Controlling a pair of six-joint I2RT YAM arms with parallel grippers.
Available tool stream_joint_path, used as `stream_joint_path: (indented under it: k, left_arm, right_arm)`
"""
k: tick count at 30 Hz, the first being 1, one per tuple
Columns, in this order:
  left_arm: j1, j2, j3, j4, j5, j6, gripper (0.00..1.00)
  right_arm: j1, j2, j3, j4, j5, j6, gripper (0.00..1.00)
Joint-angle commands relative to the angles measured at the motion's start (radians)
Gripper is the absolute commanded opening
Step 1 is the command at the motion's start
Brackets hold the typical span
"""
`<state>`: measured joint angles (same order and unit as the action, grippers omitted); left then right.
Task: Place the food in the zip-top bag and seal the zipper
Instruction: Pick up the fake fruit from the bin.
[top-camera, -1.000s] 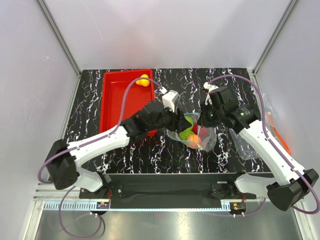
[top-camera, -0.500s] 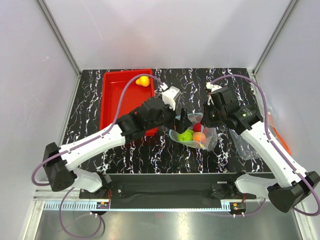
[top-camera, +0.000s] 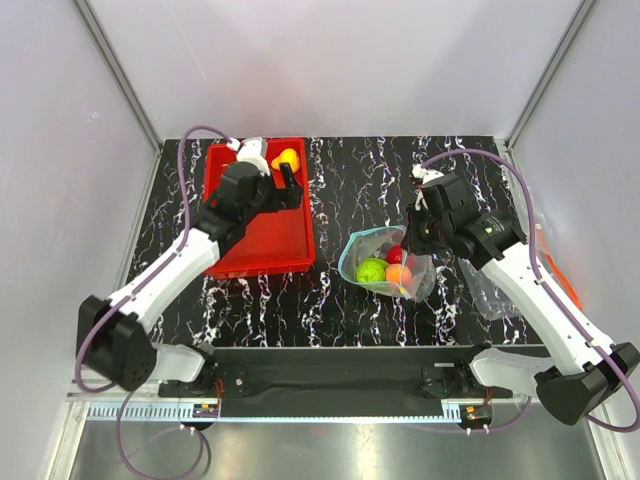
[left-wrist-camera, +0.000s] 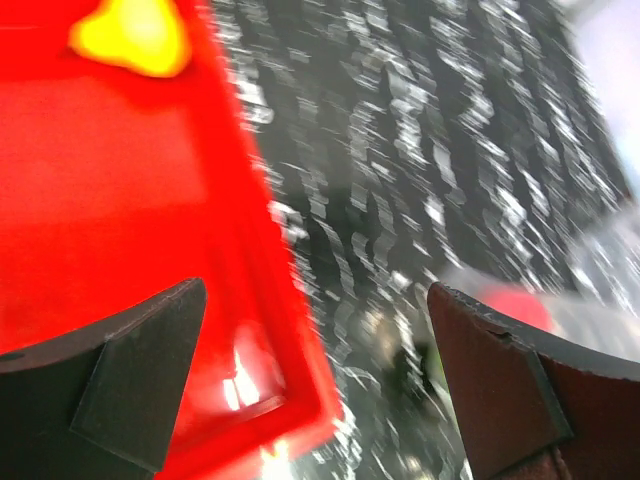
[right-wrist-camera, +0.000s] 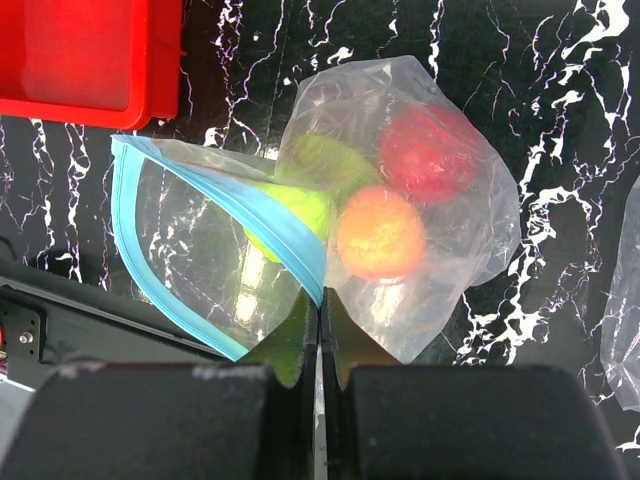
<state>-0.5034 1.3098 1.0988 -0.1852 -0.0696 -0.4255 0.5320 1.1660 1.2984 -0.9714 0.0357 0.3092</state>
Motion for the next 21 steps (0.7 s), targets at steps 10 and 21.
stream_joint_path:
  k: [10,21]
  left_arm:
    - [0.158,0.656,0.628,-0.175,-0.290,0.295,0.99]
    - [0.223,0.994,1.010,-0.252,-0.119,0.683,0.99]
  right_arm:
    - [-0.004,-0.012,0.038,0.013,-0.033,-0.016,0.00]
    - [-0.004,-0.011,0.013,-0.004,-0.068,-0.041,0.00]
